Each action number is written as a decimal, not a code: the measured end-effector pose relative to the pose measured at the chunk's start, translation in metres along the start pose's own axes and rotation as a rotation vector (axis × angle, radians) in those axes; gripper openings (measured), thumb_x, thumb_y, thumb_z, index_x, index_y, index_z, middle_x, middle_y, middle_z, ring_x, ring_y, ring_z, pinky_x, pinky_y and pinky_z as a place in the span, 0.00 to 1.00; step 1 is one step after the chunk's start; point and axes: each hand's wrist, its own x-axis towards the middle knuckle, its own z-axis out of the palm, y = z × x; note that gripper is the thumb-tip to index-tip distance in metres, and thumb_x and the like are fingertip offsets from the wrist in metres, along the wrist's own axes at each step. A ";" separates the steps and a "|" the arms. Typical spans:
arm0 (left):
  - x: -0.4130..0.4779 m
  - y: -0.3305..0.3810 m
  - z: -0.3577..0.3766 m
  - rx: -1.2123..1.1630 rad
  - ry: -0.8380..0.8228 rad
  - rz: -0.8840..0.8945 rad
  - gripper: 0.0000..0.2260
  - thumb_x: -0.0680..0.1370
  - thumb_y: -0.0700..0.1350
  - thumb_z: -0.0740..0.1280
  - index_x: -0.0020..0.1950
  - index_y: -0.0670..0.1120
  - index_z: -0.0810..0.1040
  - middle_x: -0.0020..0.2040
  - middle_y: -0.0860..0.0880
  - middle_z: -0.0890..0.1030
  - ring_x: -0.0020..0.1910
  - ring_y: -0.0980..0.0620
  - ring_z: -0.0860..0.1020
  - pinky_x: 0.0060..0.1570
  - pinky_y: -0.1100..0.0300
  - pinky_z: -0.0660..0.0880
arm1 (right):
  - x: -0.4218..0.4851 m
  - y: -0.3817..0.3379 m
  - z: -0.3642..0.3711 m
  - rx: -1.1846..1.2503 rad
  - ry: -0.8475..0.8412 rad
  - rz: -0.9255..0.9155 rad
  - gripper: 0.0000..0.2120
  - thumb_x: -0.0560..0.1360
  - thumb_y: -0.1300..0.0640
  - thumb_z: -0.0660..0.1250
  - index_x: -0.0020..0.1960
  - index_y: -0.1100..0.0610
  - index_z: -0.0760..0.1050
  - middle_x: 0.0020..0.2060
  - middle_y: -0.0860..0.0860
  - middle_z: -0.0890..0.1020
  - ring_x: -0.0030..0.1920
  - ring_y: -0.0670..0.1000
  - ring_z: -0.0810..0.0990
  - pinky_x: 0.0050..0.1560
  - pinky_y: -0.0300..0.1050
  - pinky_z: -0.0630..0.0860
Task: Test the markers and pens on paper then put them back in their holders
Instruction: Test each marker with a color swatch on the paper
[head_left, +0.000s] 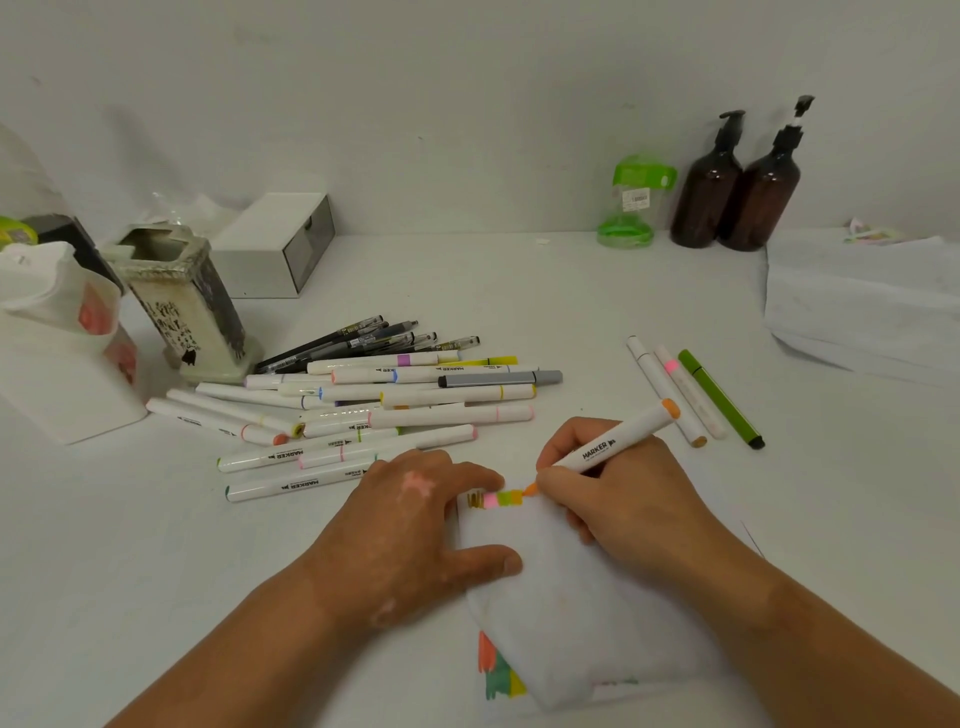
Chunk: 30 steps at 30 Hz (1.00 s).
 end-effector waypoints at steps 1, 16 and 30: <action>0.000 0.000 0.000 0.000 0.000 0.001 0.31 0.67 0.74 0.66 0.68 0.66 0.70 0.42 0.63 0.69 0.46 0.70 0.65 0.49 0.63 0.62 | 0.000 0.000 0.000 -0.015 -0.009 0.000 0.04 0.71 0.55 0.72 0.39 0.49 0.80 0.27 0.48 0.81 0.26 0.44 0.79 0.29 0.38 0.75; -0.002 -0.003 -0.004 -0.133 0.051 0.010 0.21 0.74 0.60 0.70 0.66 0.64 0.70 0.43 0.61 0.73 0.45 0.65 0.71 0.44 0.72 0.66 | 0.005 -0.001 -0.003 0.258 0.079 0.074 0.04 0.73 0.59 0.70 0.39 0.54 0.80 0.25 0.48 0.76 0.27 0.45 0.73 0.31 0.43 0.69; -0.001 -0.002 -0.007 -0.530 0.161 0.058 0.10 0.83 0.41 0.62 0.58 0.55 0.69 0.53 0.60 0.84 0.40 0.53 0.82 0.44 0.64 0.76 | 0.003 -0.007 -0.009 0.641 -0.001 -0.082 0.06 0.65 0.56 0.75 0.37 0.55 0.79 0.25 0.52 0.72 0.25 0.49 0.69 0.23 0.40 0.65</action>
